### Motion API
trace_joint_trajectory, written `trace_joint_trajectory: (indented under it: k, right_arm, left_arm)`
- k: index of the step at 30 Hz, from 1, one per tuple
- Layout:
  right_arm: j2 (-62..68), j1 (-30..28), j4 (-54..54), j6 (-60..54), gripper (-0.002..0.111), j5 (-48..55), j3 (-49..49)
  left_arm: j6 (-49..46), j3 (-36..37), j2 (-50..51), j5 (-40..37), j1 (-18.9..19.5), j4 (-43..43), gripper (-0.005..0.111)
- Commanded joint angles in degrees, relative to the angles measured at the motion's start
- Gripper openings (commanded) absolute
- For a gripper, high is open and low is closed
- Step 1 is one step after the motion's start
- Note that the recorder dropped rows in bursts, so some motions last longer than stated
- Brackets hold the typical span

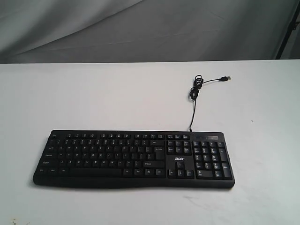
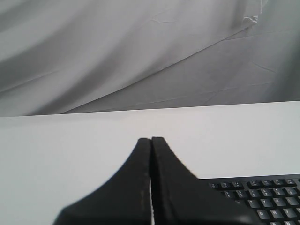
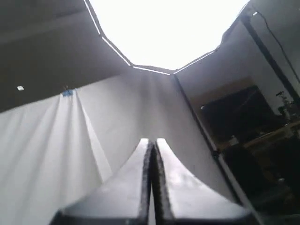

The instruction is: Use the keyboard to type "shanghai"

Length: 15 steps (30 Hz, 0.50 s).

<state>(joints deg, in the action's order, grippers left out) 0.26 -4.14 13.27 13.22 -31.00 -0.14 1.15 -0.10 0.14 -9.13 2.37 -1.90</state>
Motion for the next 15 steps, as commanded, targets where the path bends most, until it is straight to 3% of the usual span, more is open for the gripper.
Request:
trace_joint_trajectory:
  k: [1, 8, 13, 14, 15]
  right_arm:
    - [-0.3, -0.5, -7.0, 12.7, 0.000, -0.9, -0.6]
    - [10.0, -0.5, -31.4, 30.5, 0.000, 4.7, -15.1]
    - [31.9, -0.5, -62.0, 49.3, 0.000, 4.7, -35.5]
    - [39.0, -0.5, -76.8, 59.4, 0.000, 4.5, -42.0]
    - [42.7, -0.5, -83.6, 65.2, 0.000, 4.2, -45.3]
  left_arm:
    - [0.2, 0.1, -0.1, 0.3, -0.4, 0.1, 0.000]
    - [0.2, 0.1, -0.1, 0.3, -0.4, 0.1, 0.000]
    - [0.2, 0.1, -0.1, 0.3, -0.4, 0.1, 0.000]
    - [0.2, 0.1, -0.1, 0.3, -0.4, 0.1, 0.000]
    - [0.2, 0.1, -0.1, 0.3, -0.4, 0.1, 0.000]
